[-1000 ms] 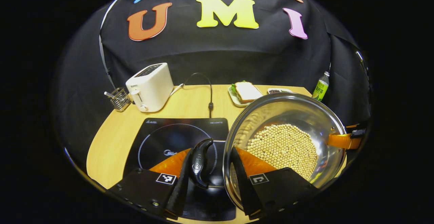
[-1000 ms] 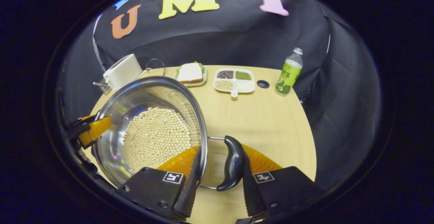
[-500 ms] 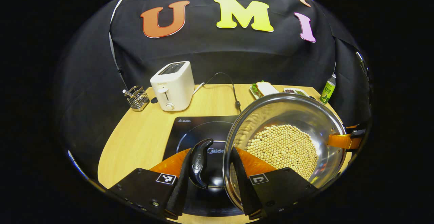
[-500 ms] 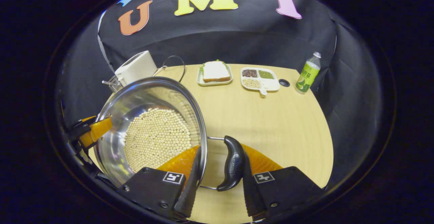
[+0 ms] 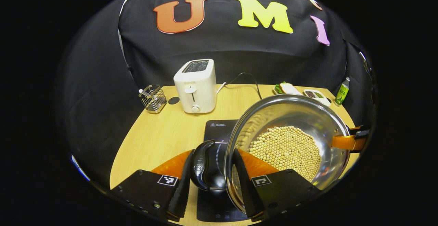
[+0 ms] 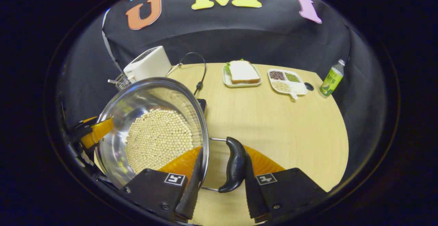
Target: First push the handle of the pot to place it horizontally, then grasp the pot with both hands and set it on the induction cooktop.
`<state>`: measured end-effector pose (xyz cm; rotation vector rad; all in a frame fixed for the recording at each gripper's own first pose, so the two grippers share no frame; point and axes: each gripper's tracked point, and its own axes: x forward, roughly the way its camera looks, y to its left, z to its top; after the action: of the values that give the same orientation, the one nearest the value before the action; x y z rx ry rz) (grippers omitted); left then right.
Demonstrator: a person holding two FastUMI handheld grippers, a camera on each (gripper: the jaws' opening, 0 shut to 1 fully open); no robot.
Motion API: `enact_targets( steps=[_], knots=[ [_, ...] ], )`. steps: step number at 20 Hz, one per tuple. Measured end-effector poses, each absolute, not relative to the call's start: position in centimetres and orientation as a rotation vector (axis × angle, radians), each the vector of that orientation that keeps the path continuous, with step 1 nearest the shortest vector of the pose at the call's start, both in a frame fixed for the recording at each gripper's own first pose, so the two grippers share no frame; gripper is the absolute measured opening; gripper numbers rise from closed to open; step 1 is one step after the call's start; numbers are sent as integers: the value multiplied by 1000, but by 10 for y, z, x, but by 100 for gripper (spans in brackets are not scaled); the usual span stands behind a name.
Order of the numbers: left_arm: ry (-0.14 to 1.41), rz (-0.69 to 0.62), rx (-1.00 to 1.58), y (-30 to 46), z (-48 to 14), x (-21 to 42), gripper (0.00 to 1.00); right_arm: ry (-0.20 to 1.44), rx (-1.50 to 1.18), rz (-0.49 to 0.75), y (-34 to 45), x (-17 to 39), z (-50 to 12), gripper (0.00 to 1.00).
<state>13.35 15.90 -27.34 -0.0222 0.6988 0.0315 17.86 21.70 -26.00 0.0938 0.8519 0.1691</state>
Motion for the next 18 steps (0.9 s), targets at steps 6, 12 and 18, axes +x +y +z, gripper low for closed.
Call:
enact_targets(
  steps=[6,12,18],
  knots=[
    [719,42,-19,183,-290,147,63,878,95,169,247,196,-271,58],
    [747,44,-14,186,-303,152,63,906,100,167,255,202,-285,59],
    [736,31,5,184,-309,151,63,891,108,165,255,202,-287,60]
  ],
)
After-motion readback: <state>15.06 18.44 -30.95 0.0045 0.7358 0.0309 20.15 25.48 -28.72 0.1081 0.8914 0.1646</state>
